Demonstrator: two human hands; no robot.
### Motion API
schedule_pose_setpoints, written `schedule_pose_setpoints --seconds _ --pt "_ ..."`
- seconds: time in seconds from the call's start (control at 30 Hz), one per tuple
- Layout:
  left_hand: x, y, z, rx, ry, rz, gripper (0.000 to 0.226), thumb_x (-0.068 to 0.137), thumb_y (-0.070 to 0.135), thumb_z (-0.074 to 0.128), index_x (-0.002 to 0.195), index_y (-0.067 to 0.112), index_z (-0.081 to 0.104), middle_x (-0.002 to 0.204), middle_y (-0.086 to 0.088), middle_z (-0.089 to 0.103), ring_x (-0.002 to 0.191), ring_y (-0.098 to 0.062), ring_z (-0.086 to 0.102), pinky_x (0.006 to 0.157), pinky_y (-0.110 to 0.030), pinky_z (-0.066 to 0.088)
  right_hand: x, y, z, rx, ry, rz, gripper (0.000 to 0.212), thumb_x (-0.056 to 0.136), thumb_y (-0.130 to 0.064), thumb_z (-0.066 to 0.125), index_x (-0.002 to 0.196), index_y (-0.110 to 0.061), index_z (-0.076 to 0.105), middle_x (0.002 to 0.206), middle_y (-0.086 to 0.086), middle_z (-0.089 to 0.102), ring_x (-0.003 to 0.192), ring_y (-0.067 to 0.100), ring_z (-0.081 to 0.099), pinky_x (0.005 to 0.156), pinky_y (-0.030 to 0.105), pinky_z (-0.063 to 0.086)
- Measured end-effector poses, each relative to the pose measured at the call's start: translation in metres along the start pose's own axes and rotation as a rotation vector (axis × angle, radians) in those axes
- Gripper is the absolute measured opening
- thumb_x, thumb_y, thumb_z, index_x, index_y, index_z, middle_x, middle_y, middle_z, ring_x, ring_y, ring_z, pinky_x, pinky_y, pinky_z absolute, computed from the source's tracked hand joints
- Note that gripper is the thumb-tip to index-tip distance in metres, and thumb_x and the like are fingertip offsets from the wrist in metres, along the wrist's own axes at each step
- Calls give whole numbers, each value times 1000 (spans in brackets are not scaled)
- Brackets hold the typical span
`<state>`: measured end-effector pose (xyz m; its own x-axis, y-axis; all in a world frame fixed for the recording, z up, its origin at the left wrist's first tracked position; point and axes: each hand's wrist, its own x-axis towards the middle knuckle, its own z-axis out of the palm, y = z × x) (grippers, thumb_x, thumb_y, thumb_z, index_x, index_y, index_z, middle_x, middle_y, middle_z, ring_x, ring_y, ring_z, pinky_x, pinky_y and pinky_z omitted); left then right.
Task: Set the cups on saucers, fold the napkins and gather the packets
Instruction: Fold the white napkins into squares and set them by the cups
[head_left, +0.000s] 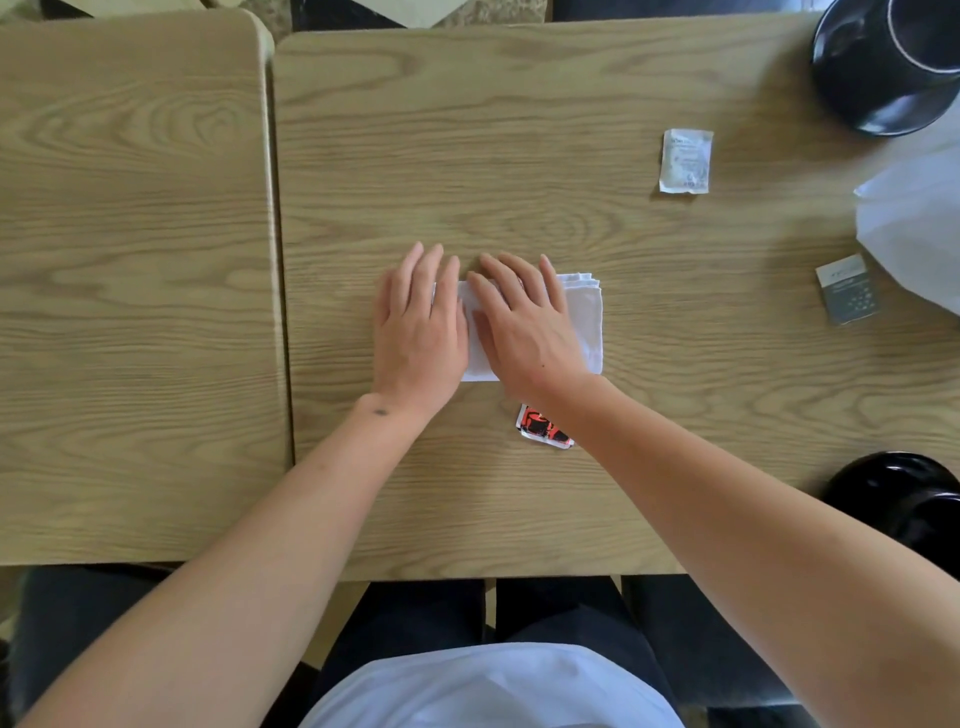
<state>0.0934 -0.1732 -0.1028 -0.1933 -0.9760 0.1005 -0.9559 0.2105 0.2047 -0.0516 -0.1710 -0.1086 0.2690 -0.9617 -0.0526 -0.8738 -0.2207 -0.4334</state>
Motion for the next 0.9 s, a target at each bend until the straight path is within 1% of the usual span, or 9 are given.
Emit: schedule_pose_setpoints --seconds 0.1,0.17,0.23,0.33,0.47,0.57,0.7,0.8,0.9 --pt "-1 5 3 -26 -30 32 50 94 3 50 143 -6 50 152 -20 48 146 -37 39 119 -55 31 2 2 2 -15 6 -41 44 104 -22 47 147 -11 49 154 6 46 148 29 33 123 52 15" --pt "-3 6 8 -31 -74 66 55 94 5 50 148 -7 43 158 -20 40 151 -37 31 122 -55 25 5 2 6 -8 12 -62 48 105 -26 47 150 -9 46 156 7 45 150 29 31 123 53 16" --pt "-4 4 12 -32 -101 105 58 96 8 49 150 -6 39 161 -19 35 153 -36 26 123 -55 22 5 4 9 -4 22 -70 51 104 -26 48 151 -7 43 157 9 43 151 30 29 124 52 15" --pt "-6 -1 20 -25 -106 104 57 100 13 45 153 -4 35 163 -19 32 153 -35 24 124 -53 20 2 11 13 -16 34 -80 50 105 -22 47 153 -10 40 161 8 37 152 28 26 125 50 11" --pt "-11 -10 29 43 -126 102 61 103 26 39 156 -2 29 165 -18 27 155 -34 21 126 -50 17 2 15 17 -10 70 -95 48 104 -19 48 151 -10 45 160 10 39 151 28 29 125 50 14" --pt "-11 -11 32 84 -156 123 65 103 32 34 158 0 22 167 -18 21 156 -33 15 126 -49 15 1 21 15 -19 81 -79 50 103 -23 46 152 -11 44 160 10 38 151 28 30 125 51 14" --pt "-11 -17 30 92 -174 123 66 105 38 35 159 2 22 167 -19 19 156 -34 14 125 -50 16 0 32 9 -78 76 -103 51 105 -28 42 153 -12 42 162 11 35 152 28 27 124 52 14" --pt "-11 -32 27 73 -175 126 67 104 40 35 159 3 23 167 -21 19 156 -36 14 125 -52 16 -1 46 5 -164 48 -131 52 105 -33 38 155 -18 38 164 9 31 153 28 24 125 52 13" --pt "-11 -37 27 77 -189 138 68 104 39 33 160 3 19 167 -21 17 156 -37 11 125 -52 15 -1 67 -2 -214 36 -102 53 106 -35 35 157 -23 34 165 6 29 154 28 20 124 54 12"
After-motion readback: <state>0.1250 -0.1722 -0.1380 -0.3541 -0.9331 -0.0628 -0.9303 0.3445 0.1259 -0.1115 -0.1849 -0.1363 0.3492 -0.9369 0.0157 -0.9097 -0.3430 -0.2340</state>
